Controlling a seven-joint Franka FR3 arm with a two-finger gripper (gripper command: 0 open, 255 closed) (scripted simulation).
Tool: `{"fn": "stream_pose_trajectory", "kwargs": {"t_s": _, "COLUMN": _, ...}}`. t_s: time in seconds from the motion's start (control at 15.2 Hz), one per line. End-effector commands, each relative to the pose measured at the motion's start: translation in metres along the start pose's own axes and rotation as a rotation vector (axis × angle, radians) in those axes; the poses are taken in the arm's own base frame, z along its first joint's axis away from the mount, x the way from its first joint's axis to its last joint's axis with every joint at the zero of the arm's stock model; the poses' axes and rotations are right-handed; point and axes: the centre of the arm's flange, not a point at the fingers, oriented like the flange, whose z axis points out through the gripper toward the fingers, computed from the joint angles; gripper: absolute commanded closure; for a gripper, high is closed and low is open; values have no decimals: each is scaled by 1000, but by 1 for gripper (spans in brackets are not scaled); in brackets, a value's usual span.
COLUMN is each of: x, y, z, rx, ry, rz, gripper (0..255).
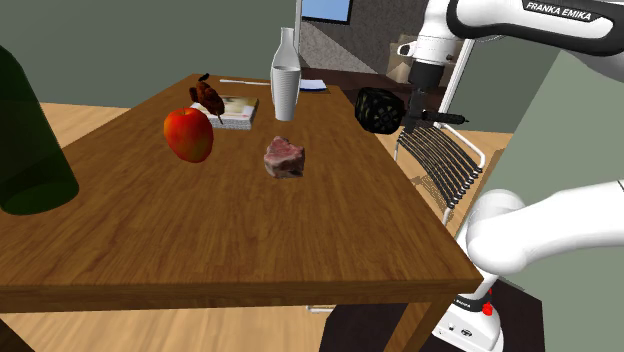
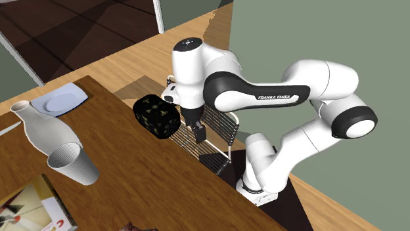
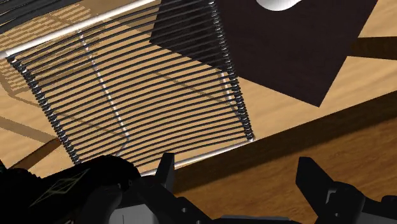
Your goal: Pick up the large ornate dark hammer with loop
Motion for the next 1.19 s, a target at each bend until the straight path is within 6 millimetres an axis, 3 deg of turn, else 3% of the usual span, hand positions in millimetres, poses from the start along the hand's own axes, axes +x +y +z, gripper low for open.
{"fn": "stream_pose_trajectory", "kwargs": {"t_s": 0.0, "x": -12, "y": 26, "z": -4, "rx": -3, "ry": -1, "rz": -51, "gripper": 0}}
{"fn": "stream_pose_trajectory", "kwargs": {"t_s": 0.46, "x": -29, "y": 115, "z": -10, "rx": -14, "ry": -1, "rz": -214, "gripper": 0}}
{"fn": "stream_pose_trajectory", "kwargs": {"t_s": 0.92, "x": -32, "y": 206, "z": -17, "rx": -24, "ry": -1, "rz": -378, "gripper": 0}}
{"fn": "stream_pose_trajectory", "kwargs": {"t_s": 1.12, "x": -32, "y": 207, "z": -6, "rx": -24, "ry": -1, "rz": -380, "gripper": 0}}
